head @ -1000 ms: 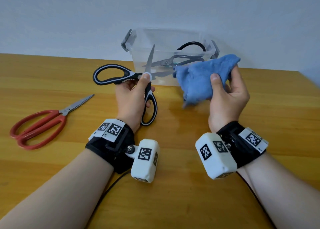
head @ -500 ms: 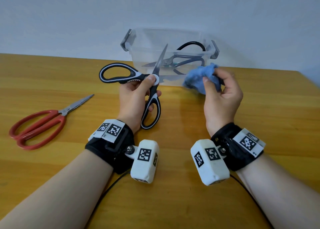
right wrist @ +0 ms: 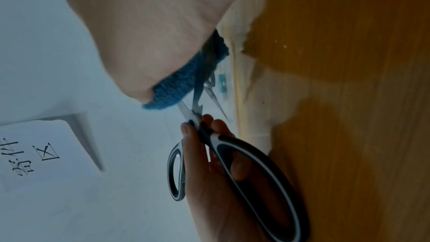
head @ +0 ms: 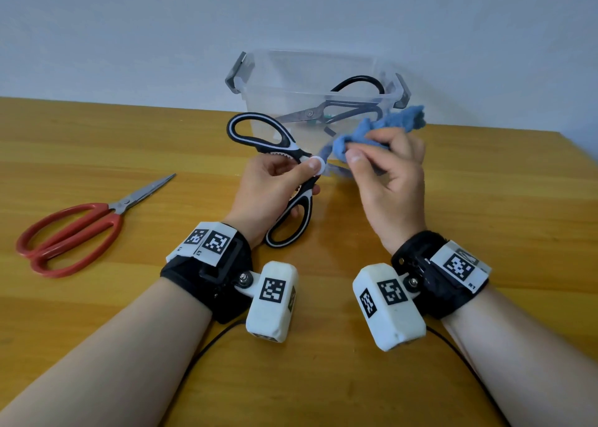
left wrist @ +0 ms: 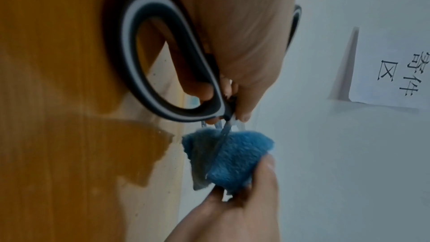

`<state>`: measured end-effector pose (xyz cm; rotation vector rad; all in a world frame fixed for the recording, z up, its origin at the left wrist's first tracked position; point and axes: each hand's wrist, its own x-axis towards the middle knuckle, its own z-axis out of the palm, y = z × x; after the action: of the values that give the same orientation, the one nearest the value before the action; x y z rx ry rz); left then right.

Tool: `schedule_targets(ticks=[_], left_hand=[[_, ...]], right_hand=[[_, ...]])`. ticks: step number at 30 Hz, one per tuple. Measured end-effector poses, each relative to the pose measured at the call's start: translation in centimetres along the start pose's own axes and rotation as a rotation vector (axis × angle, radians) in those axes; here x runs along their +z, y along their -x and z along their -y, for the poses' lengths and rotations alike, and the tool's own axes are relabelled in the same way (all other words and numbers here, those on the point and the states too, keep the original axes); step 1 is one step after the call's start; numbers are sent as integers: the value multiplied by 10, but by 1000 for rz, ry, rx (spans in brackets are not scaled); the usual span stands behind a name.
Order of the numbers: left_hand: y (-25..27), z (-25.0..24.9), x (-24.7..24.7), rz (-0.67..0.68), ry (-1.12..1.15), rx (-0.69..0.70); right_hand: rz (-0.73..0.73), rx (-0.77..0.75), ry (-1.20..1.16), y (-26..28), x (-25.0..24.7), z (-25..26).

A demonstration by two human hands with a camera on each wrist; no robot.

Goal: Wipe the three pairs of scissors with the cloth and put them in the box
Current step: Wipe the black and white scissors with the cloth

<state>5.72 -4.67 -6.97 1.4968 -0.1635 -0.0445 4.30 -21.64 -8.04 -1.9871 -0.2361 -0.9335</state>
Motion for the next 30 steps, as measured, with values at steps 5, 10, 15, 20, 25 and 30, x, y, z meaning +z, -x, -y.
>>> schedule_targets(ticks=[5,10,15,20,25,30], left_hand=[[-1,2,-3,37,-63,29],[-2,4,-4,39,-139,43],[-2,2,-4,27,-117,25],[-3,2,-3,20,-110,21],[-6,4,-3,-2,-148,21],[-4,5,-3,2,-147,14]], right_hand=[[170,24,55,1,3,-7],[221,79,70,-1,2,-8],[221,115,98,-1,2,-7],[193,147,109,-1,2,-11],[112,166,98,-2,3,-15],[60,128,67,-4,3,-13]])
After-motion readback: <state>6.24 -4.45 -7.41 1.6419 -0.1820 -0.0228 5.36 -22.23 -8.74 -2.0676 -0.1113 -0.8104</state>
